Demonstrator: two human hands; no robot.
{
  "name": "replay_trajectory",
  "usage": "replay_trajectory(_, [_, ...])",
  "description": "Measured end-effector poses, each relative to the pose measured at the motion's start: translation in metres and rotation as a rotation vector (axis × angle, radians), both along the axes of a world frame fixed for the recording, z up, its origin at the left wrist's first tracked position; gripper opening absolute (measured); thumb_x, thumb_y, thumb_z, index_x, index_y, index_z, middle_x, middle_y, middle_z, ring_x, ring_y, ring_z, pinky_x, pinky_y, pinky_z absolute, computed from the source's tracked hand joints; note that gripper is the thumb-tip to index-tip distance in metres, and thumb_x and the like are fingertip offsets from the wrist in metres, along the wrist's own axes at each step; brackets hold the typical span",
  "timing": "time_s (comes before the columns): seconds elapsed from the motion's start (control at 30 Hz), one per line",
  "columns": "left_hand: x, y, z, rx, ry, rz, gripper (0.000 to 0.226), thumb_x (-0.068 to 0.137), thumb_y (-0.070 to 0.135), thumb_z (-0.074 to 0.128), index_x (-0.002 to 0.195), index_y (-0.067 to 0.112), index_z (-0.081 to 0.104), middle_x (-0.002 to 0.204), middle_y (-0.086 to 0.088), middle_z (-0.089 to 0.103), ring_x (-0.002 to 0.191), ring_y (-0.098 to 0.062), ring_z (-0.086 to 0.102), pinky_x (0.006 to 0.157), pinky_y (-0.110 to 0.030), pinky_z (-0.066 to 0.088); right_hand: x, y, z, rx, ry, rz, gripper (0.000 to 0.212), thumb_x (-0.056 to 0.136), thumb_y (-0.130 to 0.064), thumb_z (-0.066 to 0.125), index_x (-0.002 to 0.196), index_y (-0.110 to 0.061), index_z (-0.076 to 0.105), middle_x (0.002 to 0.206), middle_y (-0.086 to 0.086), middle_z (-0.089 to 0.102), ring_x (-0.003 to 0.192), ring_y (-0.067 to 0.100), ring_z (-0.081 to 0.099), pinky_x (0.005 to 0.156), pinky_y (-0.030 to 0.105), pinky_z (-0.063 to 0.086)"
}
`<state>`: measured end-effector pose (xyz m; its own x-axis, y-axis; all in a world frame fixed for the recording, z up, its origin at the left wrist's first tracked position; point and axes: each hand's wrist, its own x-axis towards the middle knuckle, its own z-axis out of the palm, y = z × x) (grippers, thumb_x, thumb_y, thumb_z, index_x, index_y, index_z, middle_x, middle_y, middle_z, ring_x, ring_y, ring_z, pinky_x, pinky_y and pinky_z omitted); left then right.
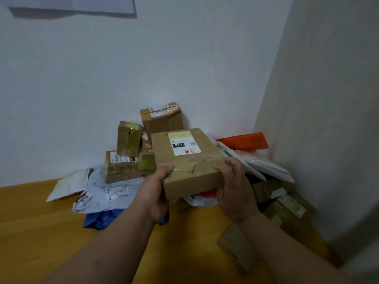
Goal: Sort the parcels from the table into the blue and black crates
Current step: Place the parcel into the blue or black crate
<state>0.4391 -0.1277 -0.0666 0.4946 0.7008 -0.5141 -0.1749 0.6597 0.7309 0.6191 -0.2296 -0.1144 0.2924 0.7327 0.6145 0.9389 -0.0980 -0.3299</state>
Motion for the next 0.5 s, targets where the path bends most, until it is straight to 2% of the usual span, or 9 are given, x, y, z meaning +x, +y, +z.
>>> replay_trajectory(0.07, [-0.019,-0.001,-0.009,0.013,-0.038,0.006,0.039,0.088,0.026,0.064,0.125,0.016,0.059,0.112,-0.015,0.071,0.097,-0.033,0.065,0.063,-0.035,0.049,-0.02,-0.007,0.003,-0.017,0.18,0.039,0.056,0.078,-0.037,0.044,0.128,-0.012,0.044,0.131,0.02,0.047,0.113,0.035,0.053,0.083,0.045,0.055])
replay_trajectory(0.1, [-0.028,-0.002,-0.012,0.019,-0.058,0.016,0.041,0.088,0.023,0.064,0.128,0.017,0.057,0.114,-0.014,0.071,0.097,-0.032,0.066,0.062,-0.034,0.05,-0.028,-0.01,0.006,-0.011,0.351,0.046,0.062,0.075,-0.04,0.046,0.129,-0.01,0.047,0.126,0.014,0.051,0.113,0.029,0.053,0.084,0.037,0.052])
replay_trajectory(0.13, [-0.036,-0.004,-0.014,0.02,-0.081,0.027,0.042,0.088,0.021,0.063,0.129,0.018,0.057,0.115,-0.013,0.071,0.097,-0.031,0.066,0.06,-0.033,0.052,-0.036,-0.012,0.008,-0.024,0.54,0.025,0.057,0.077,-0.038,0.048,0.128,-0.012,0.049,0.12,0.004,0.054,0.115,0.025,0.053,0.084,0.029,0.049])
replay_trajectory(0.2, [-0.05,-0.006,-0.016,0.005,-0.127,0.041,0.041,0.089,0.018,0.062,0.13,0.019,0.056,0.119,-0.013,0.069,0.092,-0.028,0.066,0.05,-0.029,0.052,-0.043,-0.011,0.006,-0.047,0.864,-0.053,0.027,0.092,-0.02,0.047,0.119,-0.017,0.054,0.103,-0.007,0.059,0.114,0.028,0.057,0.072,0.02,0.047])
replay_trajectory(0.23, [-0.056,-0.007,-0.016,-0.004,-0.141,0.049,0.041,0.089,0.018,0.061,0.13,0.019,0.056,0.12,-0.013,0.068,0.089,-0.027,0.065,0.046,-0.027,0.051,-0.044,-0.01,0.006,-0.07,0.996,-0.083,0.022,0.095,-0.02,0.048,0.116,-0.015,0.055,0.099,-0.007,0.059,0.114,0.03,0.057,0.069,0.02,0.048])
replay_trajectory(0.27, [-0.062,-0.008,-0.018,-0.004,-0.15,0.054,0.043,0.089,0.017,0.061,0.131,0.019,0.055,0.122,-0.013,0.068,0.09,-0.027,0.065,0.046,-0.027,0.051,-0.046,-0.01,0.006,-0.098,1.061,-0.059,0.031,0.093,-0.031,0.053,0.115,-0.01,0.058,0.1,-0.003,0.062,0.113,0.03,0.058,0.073,0.023,0.053])
replay_trajectory(0.33, [-0.074,-0.008,-0.023,0.025,-0.16,0.051,0.052,0.083,0.016,0.064,0.134,0.018,0.053,0.123,-0.013,0.067,0.094,-0.028,0.065,0.055,-0.03,0.053,-0.054,-0.01,0.005,-0.128,1.296,0.003,0.055,0.09,-0.055,0.052,0.115,-0.008,0.065,0.109,0.009,0.07,0.109,0.029,0.064,0.091,0.041,0.056])
replay_trajectory(0.37, [-0.079,-0.009,-0.025,0.042,-0.161,0.044,0.059,0.077,0.016,0.066,0.135,0.018,0.053,0.123,-0.012,0.067,0.096,-0.028,0.065,0.059,-0.032,0.053,-0.06,-0.01,0.004,-0.129,1.401,0.003,0.051,0.094,-0.057,0.049,0.114,-0.013,0.067,0.113,0.011,0.07,0.108,0.029,0.065,0.094,0.046,0.054])
replay_trajectory(0.5, [-0.096,-0.01,-0.028,0.085,-0.157,0.055,0.061,0.069,0.016,0.066,0.13,0.018,0.057,0.117,-0.011,0.07,0.093,-0.027,0.067,0.063,-0.032,0.054,-0.072,-0.006,0.001,-0.22,1.363,0.056,0.024,0.098,-0.039,0.054,0.111,-0.021,0.064,0.116,0.009,0.063,0.108,0.028,0.06,0.082,0.041,0.051])
